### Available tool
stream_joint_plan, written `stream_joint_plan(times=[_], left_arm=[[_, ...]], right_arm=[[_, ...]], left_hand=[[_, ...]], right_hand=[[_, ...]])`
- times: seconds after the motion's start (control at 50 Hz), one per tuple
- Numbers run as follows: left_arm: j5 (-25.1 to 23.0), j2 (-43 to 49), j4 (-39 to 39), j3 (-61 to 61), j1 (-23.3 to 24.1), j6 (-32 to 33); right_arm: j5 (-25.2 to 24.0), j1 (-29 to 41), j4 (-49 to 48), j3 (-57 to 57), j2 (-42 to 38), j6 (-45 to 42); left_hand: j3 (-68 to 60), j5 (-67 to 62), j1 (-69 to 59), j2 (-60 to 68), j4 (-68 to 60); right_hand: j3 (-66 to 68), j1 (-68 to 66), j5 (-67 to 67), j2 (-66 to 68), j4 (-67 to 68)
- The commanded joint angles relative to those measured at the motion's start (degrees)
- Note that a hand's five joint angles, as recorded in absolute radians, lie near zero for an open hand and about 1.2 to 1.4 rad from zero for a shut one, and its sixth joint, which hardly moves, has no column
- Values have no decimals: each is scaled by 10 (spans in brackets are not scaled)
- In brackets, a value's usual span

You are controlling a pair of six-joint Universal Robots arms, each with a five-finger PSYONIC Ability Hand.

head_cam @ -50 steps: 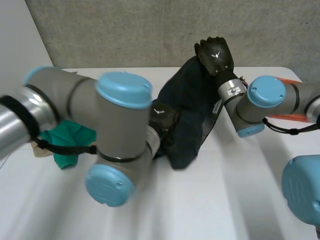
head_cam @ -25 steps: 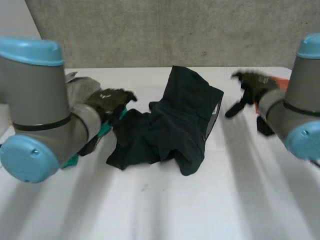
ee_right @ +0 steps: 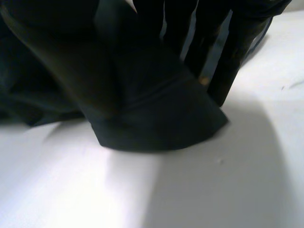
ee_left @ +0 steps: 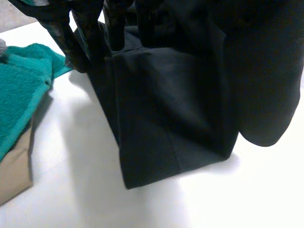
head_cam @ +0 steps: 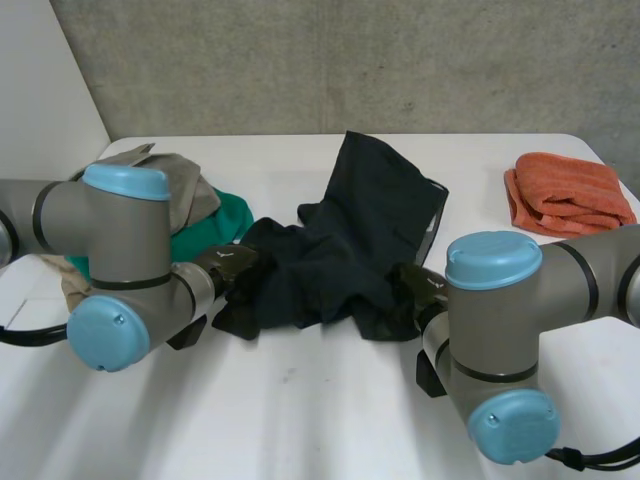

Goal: Fold the laundry.

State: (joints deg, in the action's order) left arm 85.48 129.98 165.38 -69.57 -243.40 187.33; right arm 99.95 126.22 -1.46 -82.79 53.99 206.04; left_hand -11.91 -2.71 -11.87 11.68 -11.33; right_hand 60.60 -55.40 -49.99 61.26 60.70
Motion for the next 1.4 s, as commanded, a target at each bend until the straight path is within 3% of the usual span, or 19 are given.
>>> stream_joint_plan(times=[0.02,0.12,0.16,0.18,0.2,0.26,0.34,0.38,0.46,0.52,0.6,0.72,0.98,1.06,1.14,1.26,1.4], left_arm=[[20,4,13,7,28,-7],[61,25,38,25,56,-7],[79,33,45,33,65,-7],[89,35,49,37,69,-7],[113,39,52,48,75,-8],[156,34,55,59,77,-11],[220,-53,57,51,58,-15],[218,-103,57,40,49,-14],[163,-267,57,26,23,22],[116,-352,57,34,16,59],[91,-400,38,60,14,90],[94,-375,-19,121,14,115],[102,-128,-40,331,-3,160],[102,-92,-22,429,-19,155],[115,-115,56,487,-29,109],[103,-171,93,432,-23,81],[102,-236,83,216,-24,74]], right_arm=[[42,-4,-18,5,36,-11],[10,-33,-36,-23,139,-41],[-3,-42,-36,-28,170,-50],[-10,-47,-36,-31,184,-55],[-26,-56,-35,-33,210,-63],[-49,-71,-35,-31,242,-76],[-96,-111,-26,-11,287,-146],[-110,-125,-15,0,292,-187],[-145,-158,13,50,297,-336],[-158,-164,26,82,297,-400],[-168,-168,55,144,293,-461],[-178,-176,76,198,265,-469],[-171,-154,73,354,69,-487],[-158,-147,-4,452,2,-502],[-131,-142,-169,518,-27,-500],[-137,-145,-313,505,-23,-470],[-216,-164,-205,440,-1,-428]], left_hand=[[19,27,19,-17,13],[19,27,19,-17,13],[-58,-50,-59,61,-64],[-120,-112,-121,123,-126],[-306,-298,-306,308,-312],[-680,-672,-680,682,-686],[-681,-673,-681,683,-687],[-681,-673,-681,683,-687],[-681,-673,-681,683,-687],[-681,-673,-681,683,-687],[-681,-673,-681,683,-687],[-681,-673,-681,683,-687],[-681,-673,-681,683,-687],[-681,-673,-681,683,-687],[-681,-673,-681,683,-687],[-681,-673,-681,683,-687],[-681,-673,-681,683,-687]], right_hand=[[194,-246,-200,187,193],[194,-246,-200,187,193],[194,-246,-200,187,193],[194,-246,-200,187,193],[194,-246,-200,187,193],[194,-246,-200,187,193],[194,-246,-200,187,193],[194,-246,-200,187,193],[194,-246,-200,187,193],[194,-246,-200,187,193],[194,-246,-200,187,193],[194,-246,-200,187,193],[194,-246,-200,187,193],[194,-246,-200,187,193],[194,-246,-200,187,193],[194,-246,-200,187,193],[194,-246,-200,187,193]])
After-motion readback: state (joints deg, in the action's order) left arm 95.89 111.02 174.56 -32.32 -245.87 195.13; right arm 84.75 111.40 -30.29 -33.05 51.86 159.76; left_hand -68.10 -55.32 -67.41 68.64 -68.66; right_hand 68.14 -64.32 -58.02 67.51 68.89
